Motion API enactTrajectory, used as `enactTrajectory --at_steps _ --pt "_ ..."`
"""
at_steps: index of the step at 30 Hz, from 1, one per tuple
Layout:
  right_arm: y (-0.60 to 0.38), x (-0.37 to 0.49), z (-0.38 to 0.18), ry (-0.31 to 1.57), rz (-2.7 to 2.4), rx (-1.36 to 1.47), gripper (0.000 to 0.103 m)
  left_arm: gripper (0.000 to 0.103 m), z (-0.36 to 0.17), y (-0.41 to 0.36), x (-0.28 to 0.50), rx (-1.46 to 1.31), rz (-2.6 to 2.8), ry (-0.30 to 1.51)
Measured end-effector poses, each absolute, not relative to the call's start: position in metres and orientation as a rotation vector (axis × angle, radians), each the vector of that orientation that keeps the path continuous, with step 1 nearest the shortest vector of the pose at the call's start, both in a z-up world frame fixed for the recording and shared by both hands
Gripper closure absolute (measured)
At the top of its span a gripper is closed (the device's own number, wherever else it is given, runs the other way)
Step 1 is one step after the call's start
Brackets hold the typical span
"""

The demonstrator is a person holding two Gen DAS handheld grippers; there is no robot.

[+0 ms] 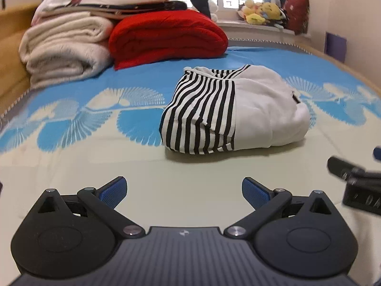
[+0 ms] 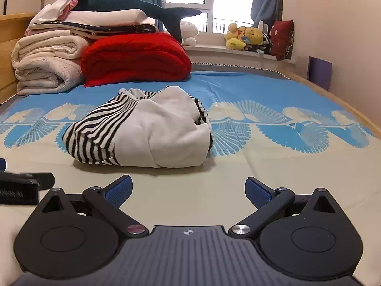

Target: Fold small clothes

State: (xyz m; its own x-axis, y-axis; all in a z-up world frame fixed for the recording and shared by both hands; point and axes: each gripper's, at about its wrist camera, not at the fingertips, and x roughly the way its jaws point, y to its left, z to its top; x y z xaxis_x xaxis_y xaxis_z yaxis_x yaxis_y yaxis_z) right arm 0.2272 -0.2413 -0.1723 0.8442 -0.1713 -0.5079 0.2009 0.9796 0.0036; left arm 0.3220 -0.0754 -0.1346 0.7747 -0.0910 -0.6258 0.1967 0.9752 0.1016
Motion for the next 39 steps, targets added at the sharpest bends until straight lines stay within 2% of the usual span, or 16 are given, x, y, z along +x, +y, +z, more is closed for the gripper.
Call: enactTrajectory --at_steps 12,39 --pt "-0.243 0.253 -0.182 0.58 -0.191 0.053 0.003 0.0 -0.137 -0.068 0.336 0.139 -0.143 0.67" --pt "-0.245 0.25 -0.186 0.605 -0.191 0.052 0.003 0.0 -0.141 -0.076 0.331 0.175 -0.153 0.65"
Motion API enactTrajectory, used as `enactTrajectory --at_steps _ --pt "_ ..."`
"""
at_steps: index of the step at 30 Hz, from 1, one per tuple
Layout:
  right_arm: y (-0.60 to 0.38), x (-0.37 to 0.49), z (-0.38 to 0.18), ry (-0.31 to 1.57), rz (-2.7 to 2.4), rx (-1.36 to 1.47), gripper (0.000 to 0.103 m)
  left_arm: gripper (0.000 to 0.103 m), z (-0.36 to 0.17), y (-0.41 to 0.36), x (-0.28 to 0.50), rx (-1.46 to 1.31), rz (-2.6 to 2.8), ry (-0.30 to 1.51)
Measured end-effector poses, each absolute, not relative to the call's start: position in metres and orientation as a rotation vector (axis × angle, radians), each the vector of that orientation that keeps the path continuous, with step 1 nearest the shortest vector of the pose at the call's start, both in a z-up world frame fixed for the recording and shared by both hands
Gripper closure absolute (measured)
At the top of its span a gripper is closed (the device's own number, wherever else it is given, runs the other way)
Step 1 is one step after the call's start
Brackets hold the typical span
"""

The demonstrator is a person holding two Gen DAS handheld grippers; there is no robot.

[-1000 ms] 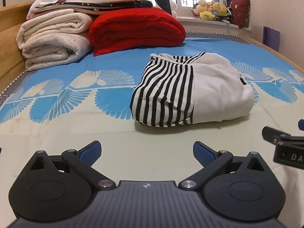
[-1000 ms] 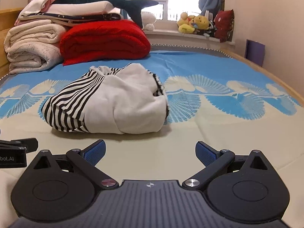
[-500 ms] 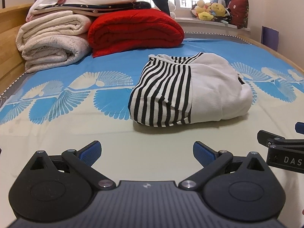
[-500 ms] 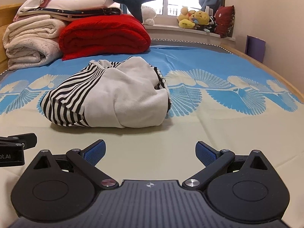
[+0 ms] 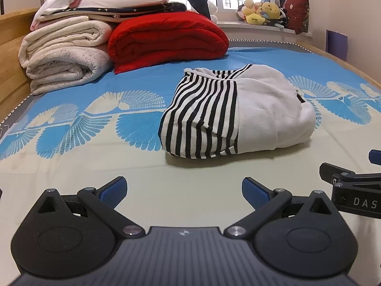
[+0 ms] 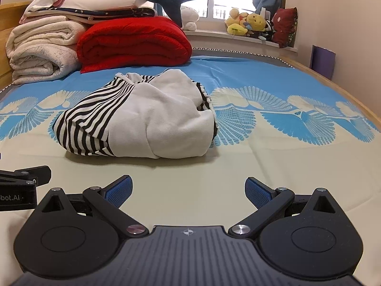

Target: Fold small clothes

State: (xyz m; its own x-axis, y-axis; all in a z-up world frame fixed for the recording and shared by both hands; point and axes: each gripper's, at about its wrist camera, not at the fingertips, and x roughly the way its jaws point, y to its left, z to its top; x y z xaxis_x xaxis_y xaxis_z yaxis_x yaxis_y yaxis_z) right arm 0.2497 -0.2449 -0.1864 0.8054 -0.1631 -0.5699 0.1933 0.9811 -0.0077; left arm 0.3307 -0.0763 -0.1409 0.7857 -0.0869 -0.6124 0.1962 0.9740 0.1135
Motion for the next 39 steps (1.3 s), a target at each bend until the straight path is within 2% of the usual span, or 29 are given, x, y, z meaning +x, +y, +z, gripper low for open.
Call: enactTrajectory --at_steps 39 --pt "-0.2413 0.2508 -0.1897 0.619 -0.182 0.038 0.003 0.0 -0.1435 -0.0789 0.3314 0.19 -0.153 0.656"
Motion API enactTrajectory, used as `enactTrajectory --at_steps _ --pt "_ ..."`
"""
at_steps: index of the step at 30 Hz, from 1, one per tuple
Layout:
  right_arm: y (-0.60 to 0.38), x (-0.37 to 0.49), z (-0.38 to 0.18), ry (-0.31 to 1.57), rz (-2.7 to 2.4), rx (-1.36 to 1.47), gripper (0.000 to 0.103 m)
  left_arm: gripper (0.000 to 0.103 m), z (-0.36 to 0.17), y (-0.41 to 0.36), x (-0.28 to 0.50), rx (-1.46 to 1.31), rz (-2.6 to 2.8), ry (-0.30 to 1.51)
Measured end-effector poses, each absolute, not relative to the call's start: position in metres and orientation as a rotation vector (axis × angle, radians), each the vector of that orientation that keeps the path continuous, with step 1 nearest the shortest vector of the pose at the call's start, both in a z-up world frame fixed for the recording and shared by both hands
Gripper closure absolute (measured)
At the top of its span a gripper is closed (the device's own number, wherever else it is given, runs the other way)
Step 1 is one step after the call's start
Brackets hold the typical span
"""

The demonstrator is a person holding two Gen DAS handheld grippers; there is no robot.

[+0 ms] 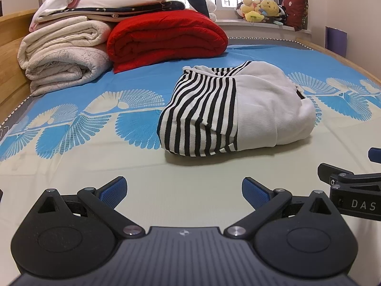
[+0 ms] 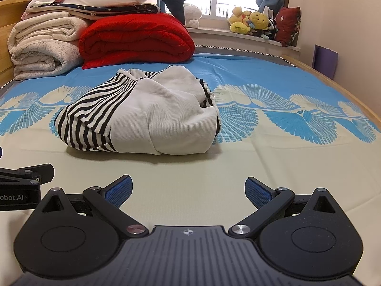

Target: Fold small clothes

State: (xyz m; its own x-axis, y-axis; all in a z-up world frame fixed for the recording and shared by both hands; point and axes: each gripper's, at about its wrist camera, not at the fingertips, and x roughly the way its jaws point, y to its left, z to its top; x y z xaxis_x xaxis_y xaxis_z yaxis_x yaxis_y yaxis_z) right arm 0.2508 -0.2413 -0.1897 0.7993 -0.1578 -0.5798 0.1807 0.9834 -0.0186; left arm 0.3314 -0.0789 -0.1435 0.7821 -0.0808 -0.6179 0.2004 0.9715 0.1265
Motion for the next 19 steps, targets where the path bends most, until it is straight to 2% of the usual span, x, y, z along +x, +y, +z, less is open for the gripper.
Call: enactTrajectory --at_steps 19 --pt "-0.2408 0.2503 -0.1898 0.63 -0.161 0.042 0.003 0.0 -0.1471 -0.0836 0.3265 0.212 -0.176 0.648"
